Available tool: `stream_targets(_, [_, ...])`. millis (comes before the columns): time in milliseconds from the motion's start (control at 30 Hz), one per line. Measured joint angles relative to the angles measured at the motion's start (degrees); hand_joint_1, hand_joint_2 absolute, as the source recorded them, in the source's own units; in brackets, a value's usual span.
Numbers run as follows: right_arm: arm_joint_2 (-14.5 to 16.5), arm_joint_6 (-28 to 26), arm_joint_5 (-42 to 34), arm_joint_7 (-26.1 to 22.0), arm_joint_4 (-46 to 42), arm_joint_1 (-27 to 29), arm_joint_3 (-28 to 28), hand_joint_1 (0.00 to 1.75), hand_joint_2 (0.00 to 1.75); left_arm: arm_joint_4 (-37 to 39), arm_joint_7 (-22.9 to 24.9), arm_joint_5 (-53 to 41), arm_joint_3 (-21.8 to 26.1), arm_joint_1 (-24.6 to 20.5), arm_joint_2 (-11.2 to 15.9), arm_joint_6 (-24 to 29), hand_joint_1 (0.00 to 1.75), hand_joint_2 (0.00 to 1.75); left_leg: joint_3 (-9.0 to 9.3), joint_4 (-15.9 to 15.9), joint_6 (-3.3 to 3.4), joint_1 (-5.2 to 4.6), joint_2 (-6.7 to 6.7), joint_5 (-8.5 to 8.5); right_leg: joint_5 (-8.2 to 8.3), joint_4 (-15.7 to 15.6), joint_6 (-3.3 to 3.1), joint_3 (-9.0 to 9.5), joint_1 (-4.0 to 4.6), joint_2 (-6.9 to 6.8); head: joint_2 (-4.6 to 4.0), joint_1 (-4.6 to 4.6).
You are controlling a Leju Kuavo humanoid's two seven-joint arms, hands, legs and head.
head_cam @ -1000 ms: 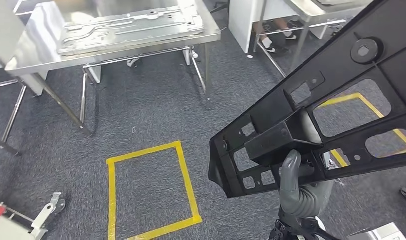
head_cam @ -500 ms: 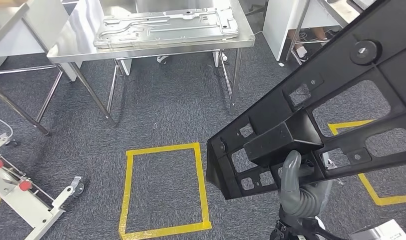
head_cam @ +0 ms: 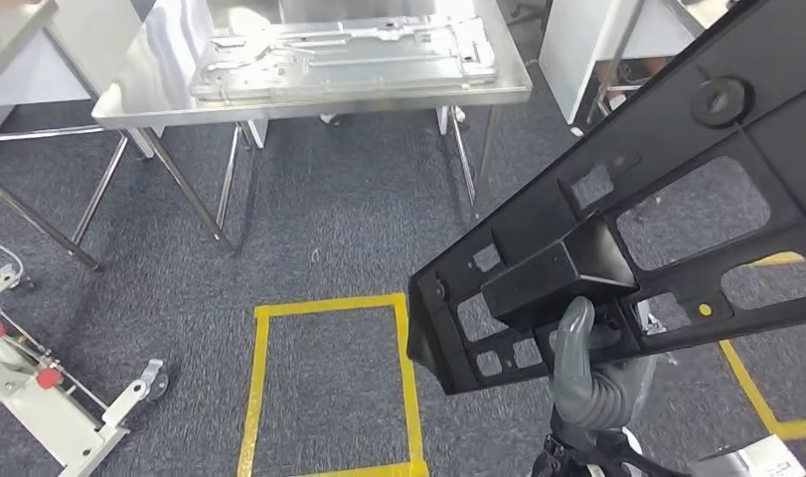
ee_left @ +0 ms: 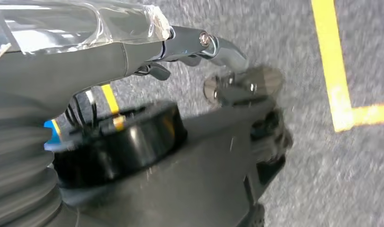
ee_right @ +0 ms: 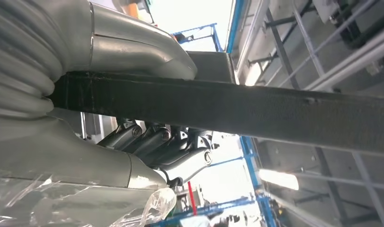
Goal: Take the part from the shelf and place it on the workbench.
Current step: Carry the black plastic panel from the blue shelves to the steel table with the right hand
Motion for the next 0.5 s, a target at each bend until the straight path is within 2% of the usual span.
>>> stream_targets(33, [0.0, 0.0, 0.0, 0.0, 0.0, -0.1, 0.0, 1.75, 1.75, 0.0, 0.0, 0.0, 0.0, 0.0, 0.1, 0.1, 0.0, 1.75, 1.32, -0.9, 0.33, 0.18, -0.24, -0.34, 0.9, 2.4, 0.32, -0.97, 0.04, 0.13, 0.0, 0.07])
stream_targets(67, [0.0, -0.1, 0.0, -0.1, 0.1, -0.2, 0.0, 1.75, 1.75, 0.0, -0.1, 0.0, 0.0, -0.1, 0.1, 0.2, 0.0, 1.75, 2.66, -1.6, 0.63, 0.36, -0.51, -0.7, 1.34, 5.7, 0.45, -2.8, 0.05, 0.29, 0.0, 0.15])
stream_targets(100, [0.0, -0.2, 0.0, -0.1, 0.2, -0.3, 0.0, 1.75, 1.75, 0.0, -0.1, 0.0, 0.0, -0.1, 0.2, 0.3, 0.0, 1.75, 3.89, -2.2, 0.87, 0.46, -0.74, -1.18, 0.96, 9.3, 0.43, -5.35, 0.07, 0.49, -0.01, 0.24])
stream_targets(167, [0.0, -0.3, 0.0, -0.1, 0.2, -0.2, 0.1, 1.75, 1.75, 0.0, -0.1, 0.0, 0.0, -0.1, 0.2, 0.4, 0.0, 1.75, 5.74, -2.5, 1.13, 0.49, -1.24, -2.53, -2.08, 14.4, 0.49, -10.67, 0.14, 0.78, -0.01, 0.4])
stream_targets(200, [0.0, -0.3, 0.0, -0.1, 0.3, -0.1, 0.1, 1.75, 1.75, 0.0, -0.1, 0.0, 0.0, 0.0, 0.2, 0.4, 0.0, 1.75, 6.69, -2.5, 1.09, 0.49, -1.48, -3.31, -3.77, 15.0, 0.6, -12.59, 0.15, 0.82, -0.01, 0.45])
stream_targets(233, [0.0, -0.4, 0.0, -0.1, 0.3, 0.0, 0.1, 1.75, 1.75, 0.0, -0.1, 0.0, 0.0, 0.0, 0.2, 0.5, 0.0, 1.75, 7.73, -2.5, 1.01, 0.51, -1.71, -4.13, -4.48, 14.3, 0.76, -13.76, 0.13, 0.82, -0.01, 0.5])
stream_targets(267, [0.0, -0.4, 0.0, -0.1, 0.3, 0.0, 0.1, 1.75, 1.75, 0.0, 0.0, 0.0, 0.0, 0.1, 0.2, 0.5, 0.0, 1.75, 8.88, -2.5, 0.87, 0.54, -1.9, -5.0, -3.71, 12.1, 0.88, -14.16, 0.11, 0.81, -0.01, 0.51])
stream_targets(300, [0.0, -0.5, 0.0, -0.1, 0.3, 0.0, 0.1, 1.75, 1.75, 0.0, 0.0, 0.0, 0.0, 0.1, 0.2, 0.5, 0.0, 1.75, 9.88, -2.5, 0.69, 0.57, -2.04, -5.91, -0.91, 8.7, 0.94, -14.0, 0.09, 0.81, -0.01, 0.53])
stream_targets(333, [0.0, -0.5, 0.0, -0.1, 0.3, 0.0, 0.1, 1.75, 1.75, 0.0, 0.0, 0.0, 0.0, 0.1, 0.2, 0.6, 0.0, 1.75, 10.86, -2.4, 0.42, 0.53, -2.16, -6.86, 3.3, 5.1, 0.84, -13.76, 0.09, 0.82, -0.02, 0.54])
stream_targets(367, [0.0, -0.6, 0.0, -0.1, 0.3, 0.0, 0.2, 1.75, 1.75, 0.0, 0.1, 0.1, 0.0, 0.1, 0.2, 0.6, 0.0, 1.75, 11.48, -2.4, 0.1, 0.47, -2.23, -7.67, 6.72, 2.3, 0.52, -13.48, 0.22, 0.86, -0.01, 0.55])
stream_targets(400, [0.0, -0.6, 0.0, 0.0, 0.3, 0.0, 0.2, 1.75, 1.75, 0.0, 0.2, 0.1, 0.0, 0.0, 0.2, 0.6, 0.0, 1.75, 11.78, -2.5, -0.26, 0.39, -2.26, -8.3, 9.38, 0.6, 0.08, -13.4, 0.35, 0.95, -0.02, 0.5])
stream_targets(433, [0.0, -0.7, 0.0, 0.0, 0.4, 0.0, 0.2, 1.75, 1.75, 0.0, 0.2, 0.1, 0.0, -0.1, 0.2, 0.6, 0.0, 1.75, 12.08, -2.5, -0.6, 0.36, -2.25, -8.61, 10.32, 0.0, -0.44, -13.49, 0.52, 1.04, -0.02, 0.46])
stream_targets(500, [0.0, -0.7, 0.0, 0.0, 0.3, 0.0, 0.2, 1.75, 1.75, 0.0, 0.2, 0.1, 0.0, -0.2, 0.2, 0.6, 0.0, 1.75, 11.89, -1.6, -1.14, 0.42, -2.12, -8.54, 9.64, -0.2, -1.29, -13.03, 0.48, 1.2, -0.01, 0.38])
